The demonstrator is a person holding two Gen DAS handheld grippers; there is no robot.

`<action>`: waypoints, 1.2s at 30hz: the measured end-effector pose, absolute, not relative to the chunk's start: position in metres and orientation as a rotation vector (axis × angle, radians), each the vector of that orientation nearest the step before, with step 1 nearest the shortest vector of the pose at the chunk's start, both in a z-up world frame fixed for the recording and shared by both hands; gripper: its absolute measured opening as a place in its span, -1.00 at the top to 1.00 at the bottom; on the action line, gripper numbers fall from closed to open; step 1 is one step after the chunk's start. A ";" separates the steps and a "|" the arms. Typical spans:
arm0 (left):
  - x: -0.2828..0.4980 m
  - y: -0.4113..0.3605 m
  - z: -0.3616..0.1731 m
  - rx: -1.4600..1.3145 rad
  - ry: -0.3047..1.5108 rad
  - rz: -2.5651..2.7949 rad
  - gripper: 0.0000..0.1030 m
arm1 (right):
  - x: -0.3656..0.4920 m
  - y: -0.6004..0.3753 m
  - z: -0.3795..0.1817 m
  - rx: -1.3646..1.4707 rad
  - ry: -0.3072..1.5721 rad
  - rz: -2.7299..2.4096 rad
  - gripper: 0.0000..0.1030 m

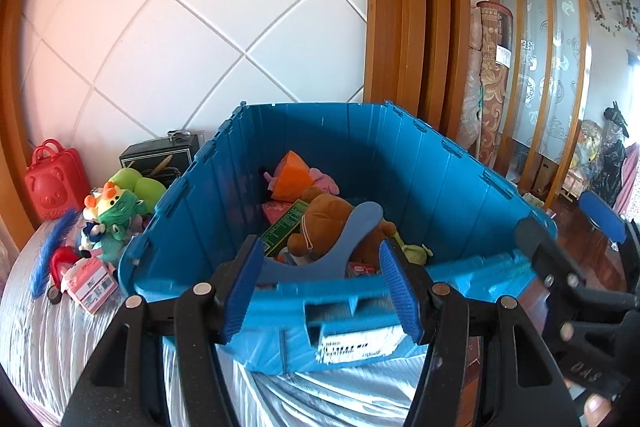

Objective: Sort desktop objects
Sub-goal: 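Withdraw both tools from the crate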

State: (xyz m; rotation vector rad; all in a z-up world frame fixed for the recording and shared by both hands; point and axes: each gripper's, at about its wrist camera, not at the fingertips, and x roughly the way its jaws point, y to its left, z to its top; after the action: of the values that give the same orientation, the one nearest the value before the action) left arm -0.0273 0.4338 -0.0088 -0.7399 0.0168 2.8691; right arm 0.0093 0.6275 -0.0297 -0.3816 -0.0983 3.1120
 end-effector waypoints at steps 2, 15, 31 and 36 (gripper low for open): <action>-0.018 0.431 -0.013 -0.733 0.004 2.877 -0.15 | 0.016 0.624 -0.036 -0.399 -0.093 3.131 -1.00; 0.027 0.386 -0.041 -0.788 -0.010 2.985 -0.15 | 0.038 0.585 -0.064 -0.546 -0.056 3.249 -1.00; 0.051 0.307 -0.024 -0.789 0.056 2.928 -0.16 | 0.064 0.500 -0.056 -0.597 0.013 3.158 -1.00; 0.052 0.315 -0.010 -0.728 0.089 2.894 -0.16 | 0.071 0.501 -0.044 -0.576 -0.003 3.093 -1.00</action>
State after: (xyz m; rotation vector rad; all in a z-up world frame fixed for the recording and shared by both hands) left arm 0.0515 0.3148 -0.0103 -0.7282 0.0886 2.8940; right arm 0.0707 0.5005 -0.0437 -0.5761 -0.0025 3.0927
